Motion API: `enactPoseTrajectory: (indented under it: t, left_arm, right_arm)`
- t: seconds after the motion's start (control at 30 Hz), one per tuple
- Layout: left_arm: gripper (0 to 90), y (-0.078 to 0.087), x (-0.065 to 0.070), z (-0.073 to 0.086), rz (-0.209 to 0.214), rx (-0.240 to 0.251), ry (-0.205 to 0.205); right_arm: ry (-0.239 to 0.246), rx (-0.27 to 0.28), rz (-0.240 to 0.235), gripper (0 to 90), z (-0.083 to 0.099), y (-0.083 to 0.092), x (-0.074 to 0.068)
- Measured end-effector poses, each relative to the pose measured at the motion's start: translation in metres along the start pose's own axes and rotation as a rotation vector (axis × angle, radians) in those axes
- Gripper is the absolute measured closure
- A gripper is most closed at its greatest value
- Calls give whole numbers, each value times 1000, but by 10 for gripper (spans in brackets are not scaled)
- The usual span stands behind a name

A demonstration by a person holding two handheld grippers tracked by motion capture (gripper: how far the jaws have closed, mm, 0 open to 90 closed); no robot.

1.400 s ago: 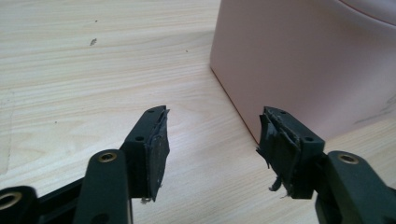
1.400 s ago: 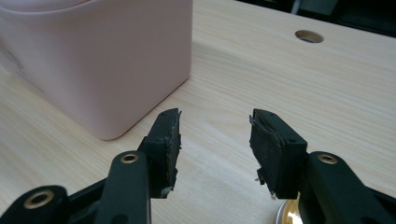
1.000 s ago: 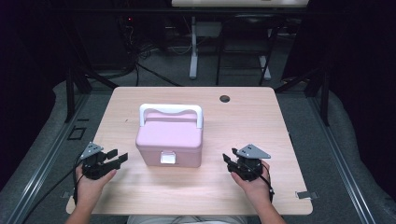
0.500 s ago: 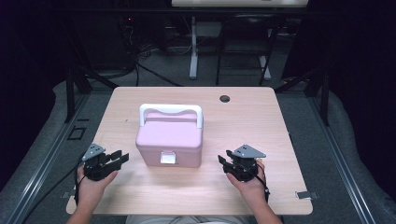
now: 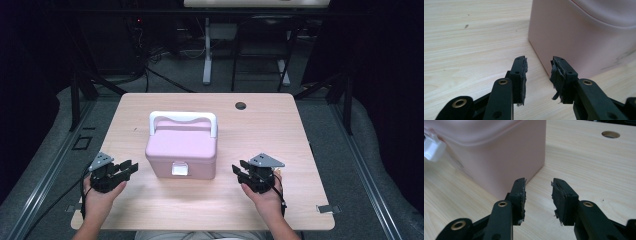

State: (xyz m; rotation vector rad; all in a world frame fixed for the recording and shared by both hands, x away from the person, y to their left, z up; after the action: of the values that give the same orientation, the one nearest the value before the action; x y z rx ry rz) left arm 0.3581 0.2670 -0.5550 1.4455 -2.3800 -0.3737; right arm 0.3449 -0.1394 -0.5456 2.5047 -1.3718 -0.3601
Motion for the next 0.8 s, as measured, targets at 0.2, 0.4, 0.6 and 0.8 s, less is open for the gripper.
enactPoseTrajectory:
  t: [0.2,0.4,0.6,0.8]
  left_arm:
    - [632,-8,-4,-16,-44,-51,-3]
    - [645,-17,-9,-21,-51,-21,21]
    - [671,-23,-12,-17,-38,-8,33]
    - [684,-24,-9,-20,-32,8,12]
  right_arm:
    - [23,-8,3,660,-16,-6,-1]
    - [0,-6,18,716,-25,-18,-1]
    - [-18,21,15,734,-22,-25,1]
    - [-7,15,-2,740,-19,-32,-5]
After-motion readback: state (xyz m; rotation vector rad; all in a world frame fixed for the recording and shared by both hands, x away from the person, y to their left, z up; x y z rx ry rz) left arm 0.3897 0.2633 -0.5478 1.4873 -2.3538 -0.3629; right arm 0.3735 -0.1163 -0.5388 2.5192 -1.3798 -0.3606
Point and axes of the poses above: each handheld gripper's, and its own axes: y roughly backward along the jaws, z roughly out of its underside, x roughly to its right, the point moved 5 cm from there along -y, roughly forward along the jaws, and after that the axes turned 9 degrees about x, right-handed, at the moved point
